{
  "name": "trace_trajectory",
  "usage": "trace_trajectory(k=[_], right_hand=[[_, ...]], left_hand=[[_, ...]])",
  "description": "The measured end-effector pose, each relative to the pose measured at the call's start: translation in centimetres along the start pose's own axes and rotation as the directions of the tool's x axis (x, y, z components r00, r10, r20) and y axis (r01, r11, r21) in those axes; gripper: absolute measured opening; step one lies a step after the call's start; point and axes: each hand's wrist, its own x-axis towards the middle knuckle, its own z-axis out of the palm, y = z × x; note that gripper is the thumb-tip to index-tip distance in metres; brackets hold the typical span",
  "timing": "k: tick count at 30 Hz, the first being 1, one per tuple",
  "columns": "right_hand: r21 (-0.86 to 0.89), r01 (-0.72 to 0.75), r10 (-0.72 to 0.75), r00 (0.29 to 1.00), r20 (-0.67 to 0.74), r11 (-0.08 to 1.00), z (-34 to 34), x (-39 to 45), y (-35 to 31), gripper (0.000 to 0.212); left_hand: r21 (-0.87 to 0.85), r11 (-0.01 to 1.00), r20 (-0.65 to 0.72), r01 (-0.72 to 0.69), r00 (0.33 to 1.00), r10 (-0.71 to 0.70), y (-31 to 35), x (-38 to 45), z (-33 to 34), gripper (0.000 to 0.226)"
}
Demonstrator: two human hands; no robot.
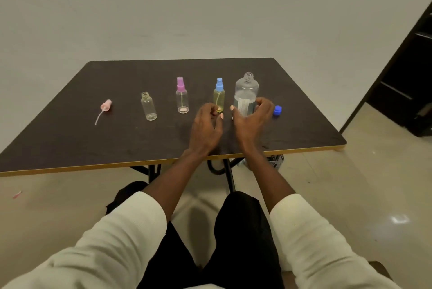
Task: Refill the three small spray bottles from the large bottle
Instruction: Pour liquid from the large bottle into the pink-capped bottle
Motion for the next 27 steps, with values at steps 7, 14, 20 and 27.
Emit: trace_trajectory(k=[7, 14, 20, 27], right_hand=[[-0.008, -0.165, 0.163, 0.966, 0.199, 0.986, 0.7, 1.7, 0.6, 0.107], [0.091, -0.215, 0.199, 0.966, 0.165, 0.972, 1.6, 2.4, 1.1, 0.074], [0.118, -0.176, 0.15, 0.967, 0.204, 0.977, 1.9, 1.6, 0.4, 0.073], [0.158, -0.098, 0.055, 0.965, 0.258, 0.983, 3.2, 0.4, -0.3, 0.066]], left_hand=[[0.004, 0.991, -0.292, 0.133, 0.948, -0.126, -2.0, 1.0, -1.0, 0.021], [-0.107, 0.965, -0.387, 0.238, 0.885, -0.261, -1.9, 1.2, -1.6, 0.025], [-0.06, 0.926, -0.577, 0.372, 0.744, -0.336, -4.6, 1.9, -6.0, 0.054], [-0.145, 0.816, -0.343, 0.56, 0.745, -0.572, -8.0, 3.4, -8.6, 0.078]])
